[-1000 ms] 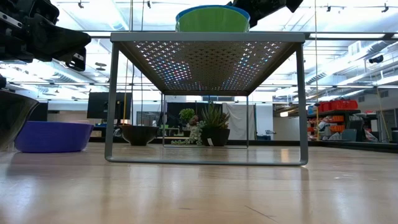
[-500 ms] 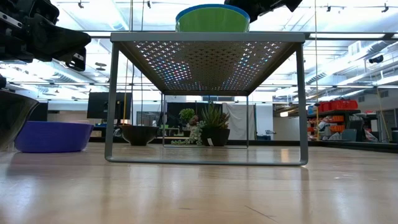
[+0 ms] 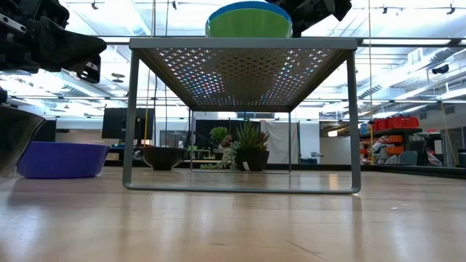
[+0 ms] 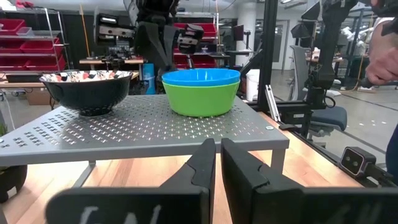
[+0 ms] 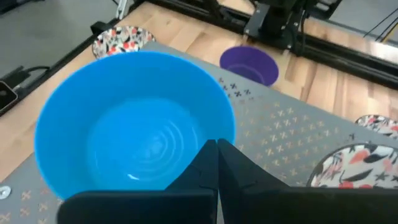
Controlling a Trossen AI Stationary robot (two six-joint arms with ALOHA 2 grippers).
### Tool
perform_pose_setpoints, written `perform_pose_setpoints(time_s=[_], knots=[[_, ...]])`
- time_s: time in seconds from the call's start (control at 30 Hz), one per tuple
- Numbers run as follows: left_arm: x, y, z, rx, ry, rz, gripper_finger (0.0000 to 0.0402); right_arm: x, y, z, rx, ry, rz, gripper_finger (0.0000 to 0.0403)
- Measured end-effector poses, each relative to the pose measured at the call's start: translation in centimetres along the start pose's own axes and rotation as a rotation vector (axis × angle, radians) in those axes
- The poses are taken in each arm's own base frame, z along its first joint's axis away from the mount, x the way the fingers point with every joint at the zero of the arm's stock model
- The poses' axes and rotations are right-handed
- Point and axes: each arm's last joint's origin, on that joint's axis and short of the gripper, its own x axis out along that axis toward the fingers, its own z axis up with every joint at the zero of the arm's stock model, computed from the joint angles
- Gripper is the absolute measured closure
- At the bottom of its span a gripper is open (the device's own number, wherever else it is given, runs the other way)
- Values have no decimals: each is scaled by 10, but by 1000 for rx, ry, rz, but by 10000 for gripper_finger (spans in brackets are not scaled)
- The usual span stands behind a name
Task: Pick & Place Mini bowls
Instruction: Stack the light blue bowl on the green bowl on the shelf, then stack the top white patterned bowl on the other white patterned bowl on the shelf
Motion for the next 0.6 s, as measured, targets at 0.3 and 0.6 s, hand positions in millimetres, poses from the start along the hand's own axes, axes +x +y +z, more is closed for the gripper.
perform_pose_setpoints(time_s=[0.3, 0.6], knots=[[0, 0, 0, 0, 0, 0, 372, -3, 0, 5, -10, -38, -7, 403], [0, 0, 0, 0, 0, 0, 372, -18, 11, 17, -19, -84, -30, 403]])
